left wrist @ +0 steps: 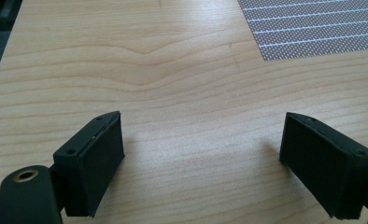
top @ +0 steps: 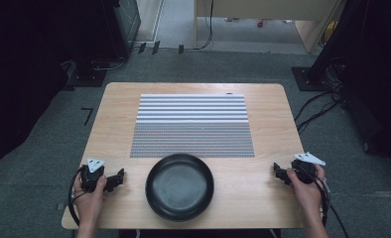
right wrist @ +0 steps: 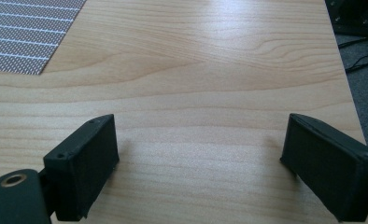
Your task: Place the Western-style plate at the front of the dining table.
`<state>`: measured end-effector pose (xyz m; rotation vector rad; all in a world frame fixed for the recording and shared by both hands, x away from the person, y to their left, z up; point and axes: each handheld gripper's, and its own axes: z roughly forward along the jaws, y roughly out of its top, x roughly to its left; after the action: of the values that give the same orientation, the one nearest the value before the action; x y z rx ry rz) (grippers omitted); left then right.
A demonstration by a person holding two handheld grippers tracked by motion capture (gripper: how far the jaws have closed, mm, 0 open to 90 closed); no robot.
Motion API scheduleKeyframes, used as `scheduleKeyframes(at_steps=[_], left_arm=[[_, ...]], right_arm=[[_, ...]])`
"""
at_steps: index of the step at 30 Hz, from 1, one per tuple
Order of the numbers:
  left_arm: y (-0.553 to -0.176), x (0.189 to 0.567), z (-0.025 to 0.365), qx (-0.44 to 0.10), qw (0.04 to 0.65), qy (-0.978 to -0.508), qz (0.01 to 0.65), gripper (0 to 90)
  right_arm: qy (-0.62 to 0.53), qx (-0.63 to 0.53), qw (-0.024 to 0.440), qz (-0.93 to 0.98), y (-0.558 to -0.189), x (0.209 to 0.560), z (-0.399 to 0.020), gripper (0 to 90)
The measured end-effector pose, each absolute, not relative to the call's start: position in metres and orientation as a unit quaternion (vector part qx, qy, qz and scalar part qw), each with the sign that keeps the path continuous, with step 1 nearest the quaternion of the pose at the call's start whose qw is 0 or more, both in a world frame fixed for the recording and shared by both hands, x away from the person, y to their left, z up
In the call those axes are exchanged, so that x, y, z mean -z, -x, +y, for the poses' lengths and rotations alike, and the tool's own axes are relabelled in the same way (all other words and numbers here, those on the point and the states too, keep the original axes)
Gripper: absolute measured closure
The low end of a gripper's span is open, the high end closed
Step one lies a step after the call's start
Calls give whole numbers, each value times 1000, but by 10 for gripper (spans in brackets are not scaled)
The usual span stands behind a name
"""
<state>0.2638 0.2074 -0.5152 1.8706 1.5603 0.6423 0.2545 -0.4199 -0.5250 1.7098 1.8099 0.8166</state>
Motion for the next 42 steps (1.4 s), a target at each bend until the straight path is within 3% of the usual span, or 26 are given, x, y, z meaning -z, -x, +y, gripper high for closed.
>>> scheduleKeyframes(at_steps=[6, 15, 19, 42], left_arm=[[-261, 509, 210, -237, 350, -679, 601, 131], [-263, 507, 196, -240, 355, -681, 595, 131], [-262, 505, 190, -229, 370, -678, 593, 131], [-257, 500, 164, -198, 408, -690, 564, 132]], right_arm=[[-638, -318, 256, 653, -254, 522, -422, 134], [-619, -352, 275, 646, -252, 510, -410, 133], [-608, -378, 251, 652, -253, 508, -396, 132], [-566, -407, 221, 682, -251, 506, -347, 134]])
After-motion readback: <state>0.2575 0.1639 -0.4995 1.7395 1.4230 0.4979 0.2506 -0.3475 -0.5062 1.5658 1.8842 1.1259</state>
